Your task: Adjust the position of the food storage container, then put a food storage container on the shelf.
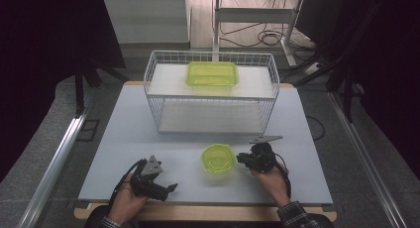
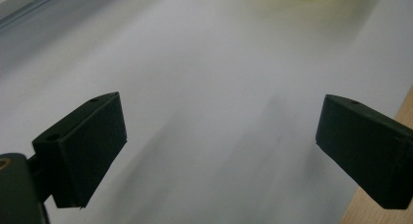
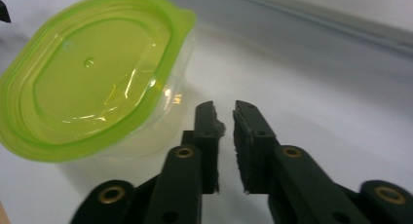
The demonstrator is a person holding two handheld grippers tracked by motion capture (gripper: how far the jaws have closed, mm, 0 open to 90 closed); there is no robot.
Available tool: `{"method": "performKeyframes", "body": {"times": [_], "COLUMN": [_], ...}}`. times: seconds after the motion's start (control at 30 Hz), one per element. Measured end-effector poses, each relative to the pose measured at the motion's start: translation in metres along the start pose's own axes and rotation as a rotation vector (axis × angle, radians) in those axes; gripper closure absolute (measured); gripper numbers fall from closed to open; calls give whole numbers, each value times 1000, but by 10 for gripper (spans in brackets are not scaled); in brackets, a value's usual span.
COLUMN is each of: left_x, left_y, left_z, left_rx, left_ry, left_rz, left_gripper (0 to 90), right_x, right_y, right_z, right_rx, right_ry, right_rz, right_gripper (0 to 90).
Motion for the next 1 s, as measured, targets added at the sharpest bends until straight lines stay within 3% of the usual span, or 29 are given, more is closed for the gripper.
{"method": "performKeyframes", "body": {"times": [0.1,0.2,0.23,0.27,0.4,0.6,0.8,0.9,1.0], "left_x": [-1,-2,-2,-2,-3,-2,-2,-2,-2], "left_y": [1,2,2,3,3,4,4,3,3], "left_z": [-1,-1,-1,-2,-3,-2,-2,-1,-1], "left_rx": [-2,-7,-7,-12,-17,-19,-21,-23,-23], "left_ry": [-15,-24,-24,-31,-35,-34,-32,-27,-27], "left_rz": [-1,-2,-2,-4,-4,1,7,11,12], "left_gripper": [36,32,30,28,26,25,25,25,25], "right_x": [-1,0,0,1,3,-5,-7,-9,-14], "right_y": [-2,-2,-2,1,1,4,8,10,12], "right_z": [-9,-16,-16,-20,-23,-26,-23,-20,-17], "right_rx": [10,13,13,-8,-19,-55,-79,-67,-69], "right_ry": [-22,-34,-34,-42,-55,-98,-79,-65,-74], "right_rz": [-7,-23,-23,-38,-47,-45,-29,-36,-14], "right_gripper": [674,520,520,372,240,125,74,55,65]}}
Point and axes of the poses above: each handheld gripper's, and its own axes: z roughly forward along the jaws, x roughly out of its underside, y roughly to its left, the point moved 9 cm from there along z, roughly forward along the jaws, and after that the axes turned 6 degrees about -x, right-handed, at the moved point
